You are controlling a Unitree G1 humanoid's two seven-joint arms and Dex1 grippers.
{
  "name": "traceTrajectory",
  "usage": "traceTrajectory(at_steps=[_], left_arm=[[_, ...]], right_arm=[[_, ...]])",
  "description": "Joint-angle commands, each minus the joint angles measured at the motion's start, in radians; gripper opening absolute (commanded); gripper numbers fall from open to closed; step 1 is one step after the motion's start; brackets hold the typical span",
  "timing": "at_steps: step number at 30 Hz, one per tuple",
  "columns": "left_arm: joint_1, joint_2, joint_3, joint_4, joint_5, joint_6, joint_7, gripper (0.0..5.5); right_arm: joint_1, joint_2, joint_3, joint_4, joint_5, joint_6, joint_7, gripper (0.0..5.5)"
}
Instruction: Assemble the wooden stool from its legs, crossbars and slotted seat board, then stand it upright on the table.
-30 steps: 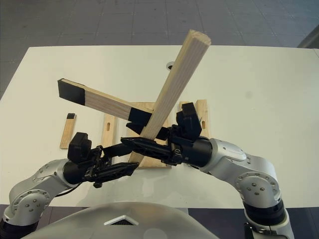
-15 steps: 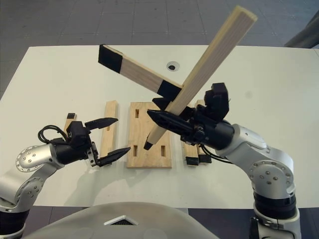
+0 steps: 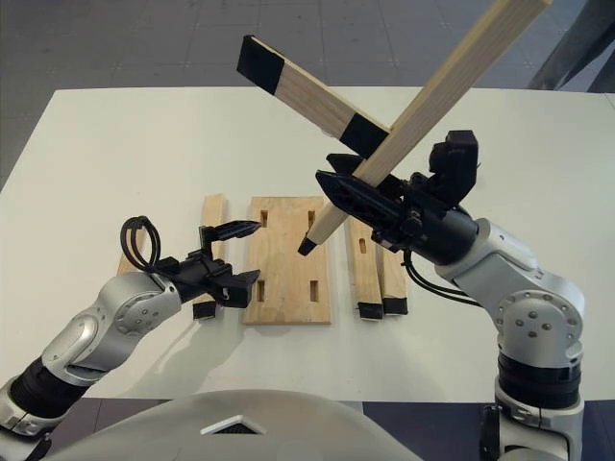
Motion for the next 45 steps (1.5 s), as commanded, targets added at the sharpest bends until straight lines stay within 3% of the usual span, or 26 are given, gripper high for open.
traceTrajectory(at_steps=[1, 13, 19, 45], left_arm=[[0.01, 0.043, 0.059, -0.039, 0.03, 0.005, -0.069, 5.27], [0.069, -0.022, 0.101, -0.166, -0.02, -0.004, -0.147, 5.27], [0.091, -0.042, 0.068, -0.164, -0.012, -0.023, -0.175, 5.27], [0.193, 0.025, 0.055, -0.167, 0.03, -0.129, -0.281, 5.27]], right_arm=[[-0.003, 0.011, -0.008, -0.021, 0.005, 0.007, -0.013, 2.03], [0.009, 0.034, 0.011, -0.022, -0.018, 0.011, -0.016, 2.03], [0.014, 0.042, 0.024, -0.019, -0.031, 0.009, -0.009, 2.03], [0.018, 0.07, 0.034, -0.016, -0.054, 0.01, -0.015, 2.03]])
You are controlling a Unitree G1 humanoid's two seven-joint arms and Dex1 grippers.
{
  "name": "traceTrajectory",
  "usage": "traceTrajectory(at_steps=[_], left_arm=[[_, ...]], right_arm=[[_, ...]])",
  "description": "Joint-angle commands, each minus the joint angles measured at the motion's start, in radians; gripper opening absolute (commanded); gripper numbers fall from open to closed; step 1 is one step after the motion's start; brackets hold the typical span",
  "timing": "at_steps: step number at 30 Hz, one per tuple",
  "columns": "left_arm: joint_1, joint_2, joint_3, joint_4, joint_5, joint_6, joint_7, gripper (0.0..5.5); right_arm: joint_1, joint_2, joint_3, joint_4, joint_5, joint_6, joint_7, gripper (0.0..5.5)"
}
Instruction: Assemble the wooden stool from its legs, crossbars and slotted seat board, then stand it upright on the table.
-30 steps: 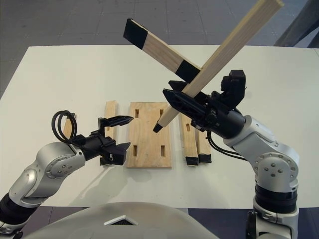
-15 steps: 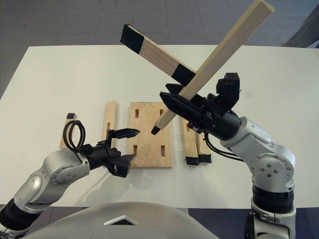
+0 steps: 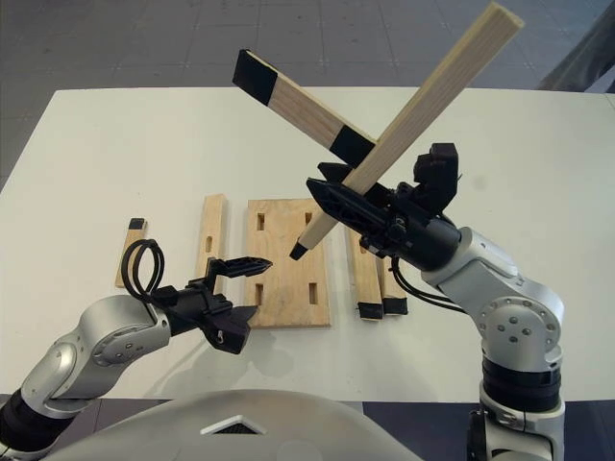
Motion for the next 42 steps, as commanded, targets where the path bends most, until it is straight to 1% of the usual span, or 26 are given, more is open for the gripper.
traceTrajectory(at_steps=[1, 5, 13, 25, 34, 42], left_arm=[[0.045, 0.05, -0.003, 0.019, 0.011, -0.013, -0.057, 5.27], [0.093, 0.102, 0.013, 0.026, 0.022, -0.035, -0.073, 5.27], [0.163, 0.167, 0.061, 0.021, 0.007, -0.064, -0.084, 5.27], [0.219, 0.129, 0.057, -0.099, -0.104, -0.045, -0.104, 5.27], [0.216, 0.136, 0.064, -0.075, -0.102, -0.039, -0.101, 5.27], [0.227, 0.172, 0.11, -0.036, -0.099, -0.05, -0.104, 5.27]], right_arm=[[-0.008, 0.006, 0.001, -0.008, -0.004, 0.009, -0.005, 2.03], [-0.009, 0.005, -0.001, -0.01, -0.002, 0.01, -0.008, 2.03], [-0.012, -0.008, -0.003, -0.01, -0.004, 0.02, -0.002, 2.03], [-0.023, -0.018, 0.002, 0.003, -0.029, 0.036, 0.015, 2.03], [-0.023, -0.012, 0.002, 0.003, -0.037, 0.041, 0.018, 2.03], [-0.026, -0.01, 0.002, 0.0, -0.035, 0.041, 0.015, 2.03]])
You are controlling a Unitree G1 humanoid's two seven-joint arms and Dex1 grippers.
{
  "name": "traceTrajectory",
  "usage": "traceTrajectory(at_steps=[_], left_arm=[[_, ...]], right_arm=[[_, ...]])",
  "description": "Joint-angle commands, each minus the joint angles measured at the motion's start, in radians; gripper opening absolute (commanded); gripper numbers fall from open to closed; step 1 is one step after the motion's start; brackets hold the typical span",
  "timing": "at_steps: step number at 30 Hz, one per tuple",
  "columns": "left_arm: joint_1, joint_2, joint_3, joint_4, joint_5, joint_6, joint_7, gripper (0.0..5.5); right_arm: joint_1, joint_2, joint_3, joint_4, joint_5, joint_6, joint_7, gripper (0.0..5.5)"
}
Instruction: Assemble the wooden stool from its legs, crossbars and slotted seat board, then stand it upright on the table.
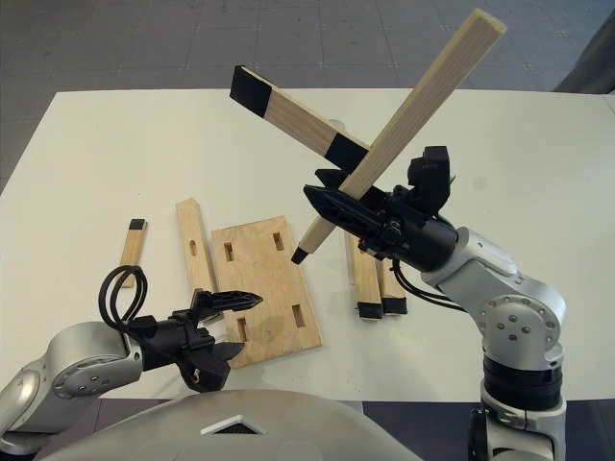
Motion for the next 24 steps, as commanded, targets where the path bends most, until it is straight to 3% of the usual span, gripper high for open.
traceTrajectory(at_steps=[1, 24], left_arm=[[0.04, 0.058, 0.01, 0.064, 0.025, 0.01, -0.05, 5.27], [0.053, 0.088, 0.069, 0.046, -0.013, -0.003, -0.061, 5.27]], right_arm=[[-0.018, -0.002, -0.001, -0.005, -0.005, 0.01, -0.001, 2.03], [-0.014, 0.012, 0.004, -0.007, -0.014, 0.006, -0.005, 2.03]])
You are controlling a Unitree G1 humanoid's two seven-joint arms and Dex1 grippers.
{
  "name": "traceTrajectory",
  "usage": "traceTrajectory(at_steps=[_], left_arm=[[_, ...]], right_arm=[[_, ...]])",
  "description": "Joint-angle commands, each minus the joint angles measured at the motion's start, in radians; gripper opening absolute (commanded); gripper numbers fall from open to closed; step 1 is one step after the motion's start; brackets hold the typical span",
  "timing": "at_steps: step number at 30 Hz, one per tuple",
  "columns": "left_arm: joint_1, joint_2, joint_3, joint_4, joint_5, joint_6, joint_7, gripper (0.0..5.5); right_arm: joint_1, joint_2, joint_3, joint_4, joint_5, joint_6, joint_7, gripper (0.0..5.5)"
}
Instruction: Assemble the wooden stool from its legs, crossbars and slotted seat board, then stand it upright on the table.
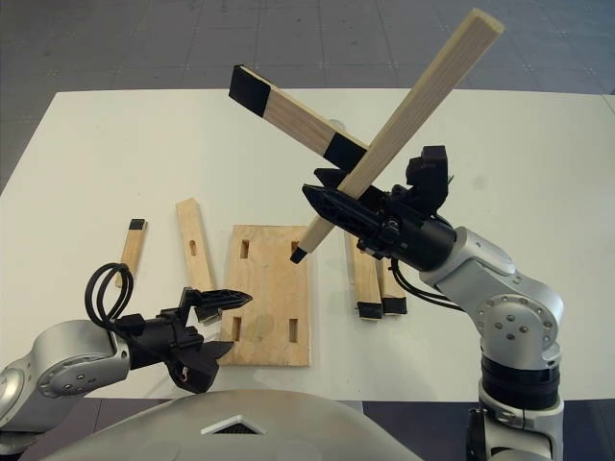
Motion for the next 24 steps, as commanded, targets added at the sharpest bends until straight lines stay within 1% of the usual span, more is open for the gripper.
traceTrajectory(at_steps=[1, 3, 4, 7, 8, 10, 13, 16, 21, 24], left_arm=[[0.02, 0.037, -0.001, 0.042, 0.022, 0.022, -0.057, 5.27], [0.005, 0.006, -0.007, 0.027, -0.002, 0.033, -0.043, 5.27], [-0.016, -0.028, -0.015, 0.014, -0.022, 0.044, -0.027, 5.46], [-0.146, -0.206, -0.03, -0.048, -0.108, 0.133, 0.051, 5.5], [-0.175, -0.24, -0.026, -0.053, -0.117, 0.15, 0.067, 5.5], [-0.204, -0.27, -0.019, -0.059, -0.12, 0.161, 0.086, 5.5], [-0.232, -0.289, -0.013, -0.068, -0.13, 0.169, 0.101, 5.5], [-0.229, -0.28, 0.007, -0.052, -0.134, 0.182, 0.099, 5.5], [-0.113, -0.208, 0.042, 0.082, -0.078, 0.173, 0.112, 5.5], [-0.057, -0.216, 0.071, 0.156, -0.124, 0.213, 0.125, 5.5]], right_arm=[[-0.01, 0.004, 0.001, -0.007, -0.005, 0.006, -0.003, 2.03], [-0.011, 0.004, 0.001, -0.006, -0.006, 0.006, -0.002, 2.03], [-0.011, 0.004, 0.002, -0.005, -0.007, 0.006, -0.001, 2.03], [-0.006, 0.004, 0.001, -0.005, -0.011, 0.004, 0.001, 2.03], [-0.005, 0.005, 0.001, -0.005, -0.013, 0.004, 0.001, 2.03], [-0.004, 0.006, -0.001, -0.005, -0.014, 0.004, 0.001, 2.03], [-0.003, 0.006, -0.002, -0.006, -0.016, 0.003, 0.001, 2.03], [-0.024, 0.003, 0.003, 0.005, -0.066, -0.021, 0.016, 2.03], [-0.109, -0.025, 0.009, 0.094, -0.187, -0.071, 0.129, 2.03], [-0.166, -0.054, 0.04, 0.185, -0.3, -0.117, 0.234, 2.03]])
